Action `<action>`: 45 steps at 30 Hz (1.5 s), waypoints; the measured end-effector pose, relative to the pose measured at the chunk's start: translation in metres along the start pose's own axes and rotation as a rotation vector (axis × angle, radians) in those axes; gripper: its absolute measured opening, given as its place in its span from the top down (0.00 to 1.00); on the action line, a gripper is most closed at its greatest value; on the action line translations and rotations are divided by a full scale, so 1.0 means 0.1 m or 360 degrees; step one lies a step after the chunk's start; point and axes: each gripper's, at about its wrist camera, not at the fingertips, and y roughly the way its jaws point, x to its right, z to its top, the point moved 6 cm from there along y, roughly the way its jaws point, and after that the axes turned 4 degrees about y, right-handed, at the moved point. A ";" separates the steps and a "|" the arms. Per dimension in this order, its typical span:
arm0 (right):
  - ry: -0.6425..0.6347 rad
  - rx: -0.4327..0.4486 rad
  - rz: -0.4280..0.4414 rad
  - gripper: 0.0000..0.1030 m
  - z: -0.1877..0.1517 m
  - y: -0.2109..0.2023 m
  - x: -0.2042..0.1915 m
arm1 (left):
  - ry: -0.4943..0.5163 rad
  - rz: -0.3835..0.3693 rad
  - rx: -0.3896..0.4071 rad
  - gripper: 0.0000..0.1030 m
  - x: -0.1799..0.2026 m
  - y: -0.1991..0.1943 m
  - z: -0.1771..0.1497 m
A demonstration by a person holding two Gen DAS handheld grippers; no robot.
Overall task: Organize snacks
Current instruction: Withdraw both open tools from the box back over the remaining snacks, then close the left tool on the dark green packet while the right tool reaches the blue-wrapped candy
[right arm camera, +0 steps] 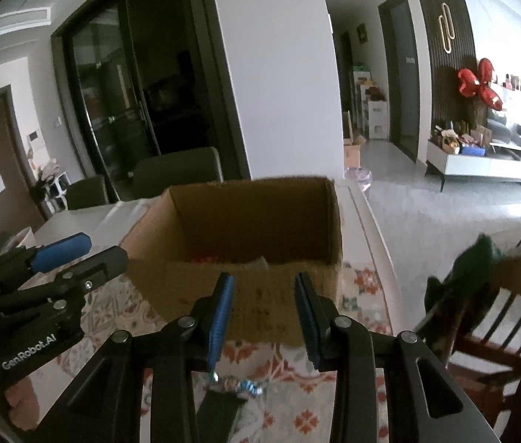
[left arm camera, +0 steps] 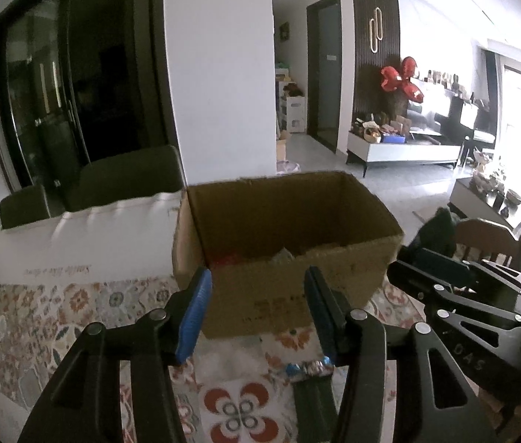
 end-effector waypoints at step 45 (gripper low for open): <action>0.0089 -0.0485 -0.0071 0.66 -1.48 0.19 0.44 | -0.0073 -0.0307 -0.0636 0.50 0.64 0.68 -1.46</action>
